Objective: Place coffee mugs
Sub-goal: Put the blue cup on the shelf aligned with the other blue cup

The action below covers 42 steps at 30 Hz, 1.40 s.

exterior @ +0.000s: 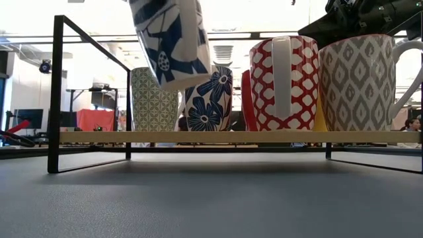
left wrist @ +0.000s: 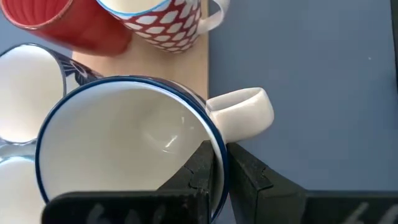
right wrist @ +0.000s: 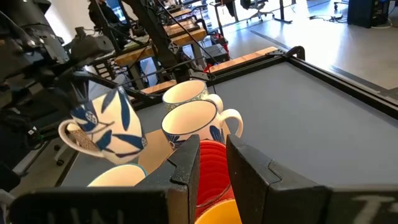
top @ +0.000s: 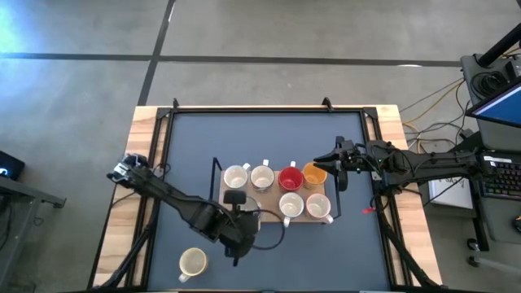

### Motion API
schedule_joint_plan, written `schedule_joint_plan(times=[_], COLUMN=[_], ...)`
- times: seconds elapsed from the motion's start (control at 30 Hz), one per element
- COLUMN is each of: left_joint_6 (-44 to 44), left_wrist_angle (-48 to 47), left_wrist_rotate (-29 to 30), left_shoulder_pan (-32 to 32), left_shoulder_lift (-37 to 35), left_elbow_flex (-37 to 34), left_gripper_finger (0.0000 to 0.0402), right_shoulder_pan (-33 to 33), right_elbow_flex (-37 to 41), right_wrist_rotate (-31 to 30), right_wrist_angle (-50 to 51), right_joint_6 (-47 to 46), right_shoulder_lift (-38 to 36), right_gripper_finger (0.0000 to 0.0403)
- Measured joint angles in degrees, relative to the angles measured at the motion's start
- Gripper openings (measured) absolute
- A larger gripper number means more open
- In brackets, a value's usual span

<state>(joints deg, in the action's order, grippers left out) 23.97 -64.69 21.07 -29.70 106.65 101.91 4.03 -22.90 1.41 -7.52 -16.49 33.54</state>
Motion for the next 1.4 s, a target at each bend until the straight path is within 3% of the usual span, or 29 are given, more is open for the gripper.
schedule_joint_plan(times=[0.37, 0.77, 1.4], left_joint_6=[-0.6, 1.6, 0.5], left_wrist_angle=[5.7, 7.9, 12.3], left_wrist_rotate=[-6.6, -6.6, -6.6], left_shoulder_pan=[4.6, 6.5, 9.4], left_shoulder_lift=[0.1, 4.5, 5.9], left_elbow_flex=[-2.1, -2.3, -2.2], left_gripper_finger=[0.0011, 0.0026, 0.0029], right_shoulder_pan=[0.0, 0.0, 0.0], right_elbow_flex=[0.0, 0.0, 0.0], right_wrist_rotate=[0.0, 0.0, 0.0], right_wrist_angle=[0.0, 0.0, 0.0], right_joint_6=[0.0, 0.0, 0.0], right_shoulder_lift=[0.0, 0.0, 0.0], right_gripper_finger=[0.0068, 0.0068, 0.0068])
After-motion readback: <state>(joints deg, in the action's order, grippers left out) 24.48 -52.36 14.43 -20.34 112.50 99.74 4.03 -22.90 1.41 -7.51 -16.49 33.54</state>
